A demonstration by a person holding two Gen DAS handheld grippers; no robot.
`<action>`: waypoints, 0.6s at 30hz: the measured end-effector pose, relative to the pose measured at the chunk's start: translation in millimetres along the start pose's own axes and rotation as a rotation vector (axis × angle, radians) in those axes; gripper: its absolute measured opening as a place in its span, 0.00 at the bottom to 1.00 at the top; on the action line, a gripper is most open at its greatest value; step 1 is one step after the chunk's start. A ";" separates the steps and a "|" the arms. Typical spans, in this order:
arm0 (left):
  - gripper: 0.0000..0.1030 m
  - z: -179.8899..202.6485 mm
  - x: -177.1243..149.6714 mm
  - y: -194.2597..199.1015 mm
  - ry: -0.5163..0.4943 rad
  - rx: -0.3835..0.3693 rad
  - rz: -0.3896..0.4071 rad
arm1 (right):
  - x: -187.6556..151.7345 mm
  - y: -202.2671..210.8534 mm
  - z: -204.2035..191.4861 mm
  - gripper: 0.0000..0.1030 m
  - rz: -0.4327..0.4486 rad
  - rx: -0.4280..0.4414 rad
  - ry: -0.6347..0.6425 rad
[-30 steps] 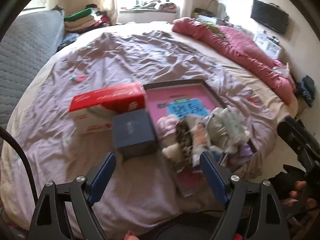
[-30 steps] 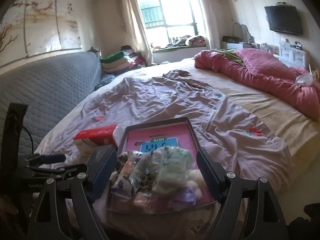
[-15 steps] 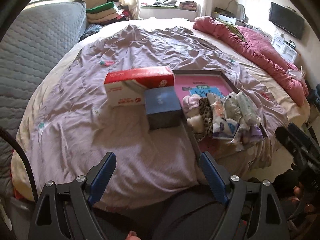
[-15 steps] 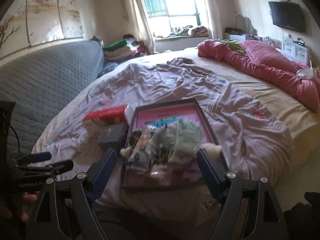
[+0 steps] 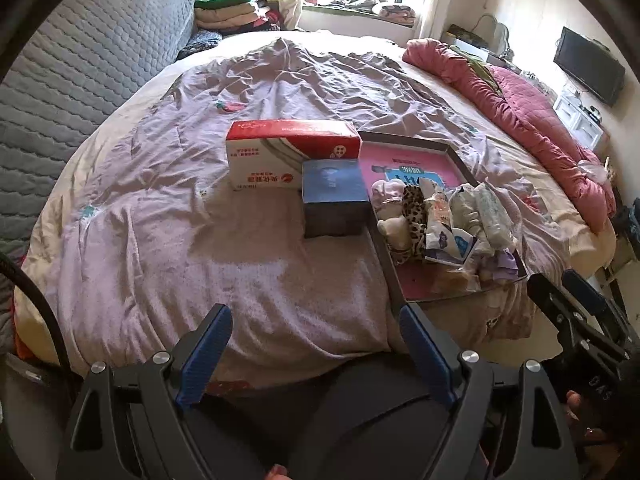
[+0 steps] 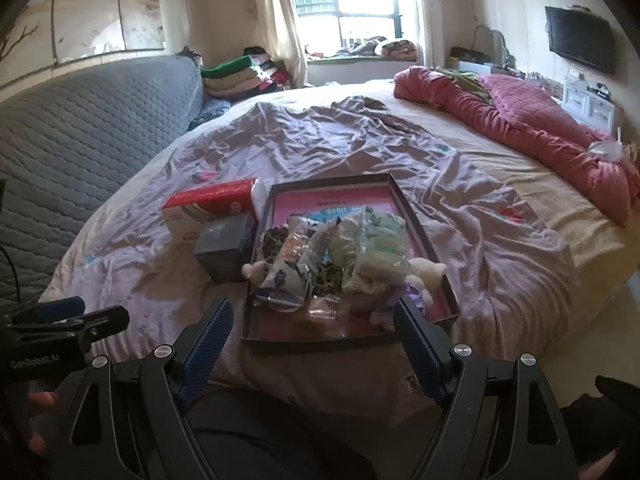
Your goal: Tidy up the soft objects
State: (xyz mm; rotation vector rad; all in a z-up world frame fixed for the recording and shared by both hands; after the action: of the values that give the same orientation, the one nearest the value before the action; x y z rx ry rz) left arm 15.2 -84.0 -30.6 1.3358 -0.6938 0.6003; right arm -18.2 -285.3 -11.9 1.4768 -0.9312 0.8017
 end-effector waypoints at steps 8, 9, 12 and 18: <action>0.83 7.8 -4.3 0.6 -0.033 0.002 -0.007 | -4.7 2.0 1.4 0.81 -0.003 0.013 0.004; 0.83 8.5 -5.2 0.2 -0.036 0.002 -0.009 | -5.6 2.4 0.1 0.81 -0.001 0.014 0.015; 0.83 10.5 -7.0 -2.3 -0.044 -0.004 -0.018 | -7.8 1.7 -1.7 0.81 -0.009 0.025 0.008; 0.83 11.9 -9.3 -4.7 -0.053 -0.005 -0.012 | -10.0 1.2 -2.7 0.81 -0.011 0.029 0.001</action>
State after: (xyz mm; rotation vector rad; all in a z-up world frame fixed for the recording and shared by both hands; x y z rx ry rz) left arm 11.2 -96.4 -39.5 1.3547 -0.7293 0.5542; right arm -23.7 -281.6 -19.8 1.5057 -0.9129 0.8107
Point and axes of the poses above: each gripper's, at about its wrist camera, not at the fingertips, and y roughly against the way its jaws point, z to its right, x to its top, the point moved 6 cm from there along -y, roughly the way its jaws point, and after that the axes turned 15 degrees about z, right-handed, at the moved point
